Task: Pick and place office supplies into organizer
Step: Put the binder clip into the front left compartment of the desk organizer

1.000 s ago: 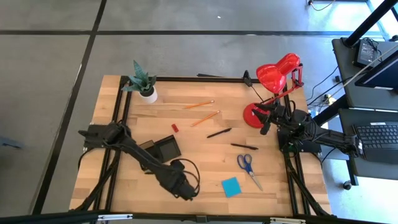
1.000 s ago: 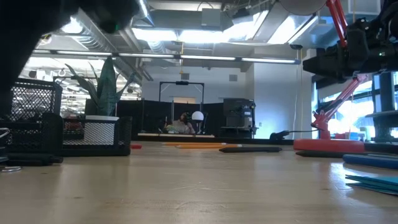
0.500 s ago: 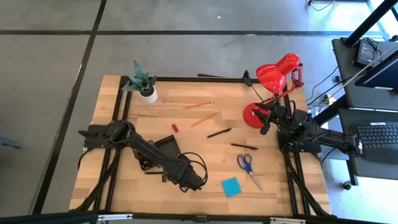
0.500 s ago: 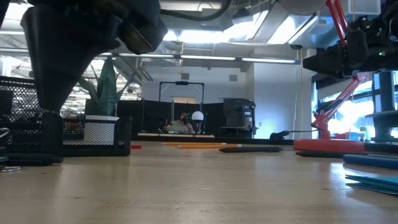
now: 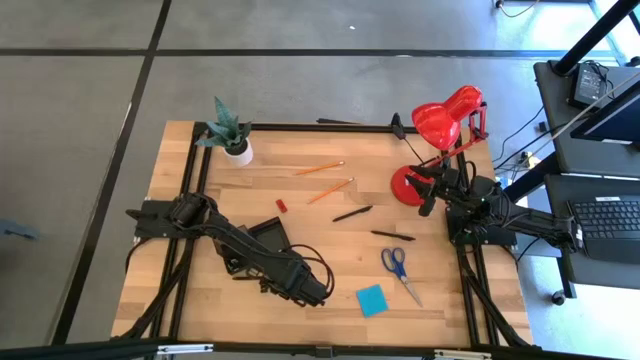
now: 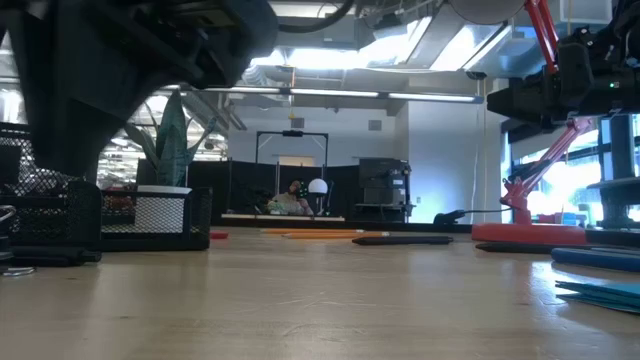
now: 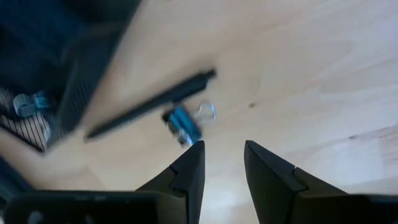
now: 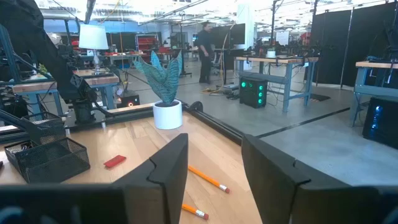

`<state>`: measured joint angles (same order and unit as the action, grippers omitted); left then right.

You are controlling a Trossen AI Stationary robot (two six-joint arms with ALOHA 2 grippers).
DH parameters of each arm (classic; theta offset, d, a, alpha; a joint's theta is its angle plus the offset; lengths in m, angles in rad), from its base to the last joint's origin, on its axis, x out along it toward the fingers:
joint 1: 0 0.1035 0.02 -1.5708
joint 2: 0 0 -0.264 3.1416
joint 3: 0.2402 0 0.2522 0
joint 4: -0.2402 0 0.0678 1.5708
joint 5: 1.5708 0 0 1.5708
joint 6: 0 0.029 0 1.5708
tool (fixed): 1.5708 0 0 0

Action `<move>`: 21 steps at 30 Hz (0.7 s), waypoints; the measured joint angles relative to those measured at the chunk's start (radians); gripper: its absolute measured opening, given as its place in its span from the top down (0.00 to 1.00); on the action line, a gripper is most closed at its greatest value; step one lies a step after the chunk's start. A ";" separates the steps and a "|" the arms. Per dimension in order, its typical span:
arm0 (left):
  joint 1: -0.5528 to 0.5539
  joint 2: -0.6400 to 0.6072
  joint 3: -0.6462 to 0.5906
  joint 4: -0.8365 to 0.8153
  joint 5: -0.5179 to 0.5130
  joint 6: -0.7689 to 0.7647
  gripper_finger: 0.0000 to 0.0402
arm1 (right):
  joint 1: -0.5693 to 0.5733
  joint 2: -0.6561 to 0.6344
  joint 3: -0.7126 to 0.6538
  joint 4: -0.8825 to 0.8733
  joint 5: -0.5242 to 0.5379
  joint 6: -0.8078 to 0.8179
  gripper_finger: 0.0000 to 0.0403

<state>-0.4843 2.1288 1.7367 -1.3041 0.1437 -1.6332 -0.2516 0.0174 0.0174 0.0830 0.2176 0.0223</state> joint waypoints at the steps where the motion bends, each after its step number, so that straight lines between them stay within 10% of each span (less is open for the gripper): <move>1: -0.002 0.000 0.000 0.000 0.019 -0.022 0.74 | 0.000 0.000 0.000 0.000 0.000 0.000 0.62; 21: 0.041 0.027 0.001 -0.057 0.121 -0.103 0.75 | 0.000 0.000 0.000 -0.004 0.000 -0.005 0.62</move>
<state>-0.4437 2.1554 1.7374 -1.3610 0.2649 -1.7357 -0.2516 0.0174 0.0174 0.0795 0.2176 0.0177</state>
